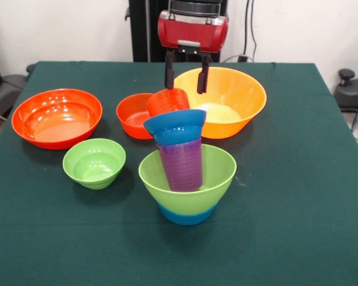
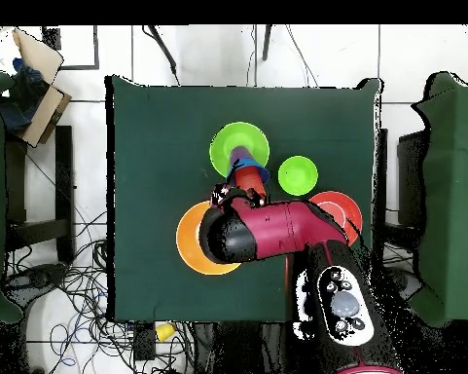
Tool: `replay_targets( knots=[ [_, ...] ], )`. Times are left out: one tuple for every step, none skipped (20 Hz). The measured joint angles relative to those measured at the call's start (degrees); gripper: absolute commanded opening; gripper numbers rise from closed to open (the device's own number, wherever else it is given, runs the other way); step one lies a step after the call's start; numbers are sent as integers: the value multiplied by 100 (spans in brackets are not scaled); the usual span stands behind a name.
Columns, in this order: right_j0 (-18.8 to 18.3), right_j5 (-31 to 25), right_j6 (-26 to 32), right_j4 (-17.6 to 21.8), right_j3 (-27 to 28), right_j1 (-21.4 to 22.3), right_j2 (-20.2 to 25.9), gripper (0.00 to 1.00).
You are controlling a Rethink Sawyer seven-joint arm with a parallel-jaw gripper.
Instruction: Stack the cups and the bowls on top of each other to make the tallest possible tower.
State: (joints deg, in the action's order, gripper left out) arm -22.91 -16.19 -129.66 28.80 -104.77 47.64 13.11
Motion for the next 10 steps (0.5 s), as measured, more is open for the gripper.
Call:
replay_targets(
  knots=[
    [0, 58, 0, 1, 0, 0, 0, 100],
    [0, 117, 0, 1, 0, -1, 0, 100],
    [0, 190, 0, 1, -1, -1, -1, 100],
    [0, 223, 0, 1, 0, -1, -1, 100],
    [0, 265, 0, 1, 0, -1, -1, 100],
    [0, 326, 0, 1, -1, -1, 0, 100],
    [-1, 363, 0, 1, 0, -1, 0, 100],
    [-1, 429, 0, 1, -1, -1, 0, 100],
    [-1, 452, 0, 1, -1, -1, 0, 100],
    [-1, 468, 0, 1, -1, -1, 0, 100]
  ],
)
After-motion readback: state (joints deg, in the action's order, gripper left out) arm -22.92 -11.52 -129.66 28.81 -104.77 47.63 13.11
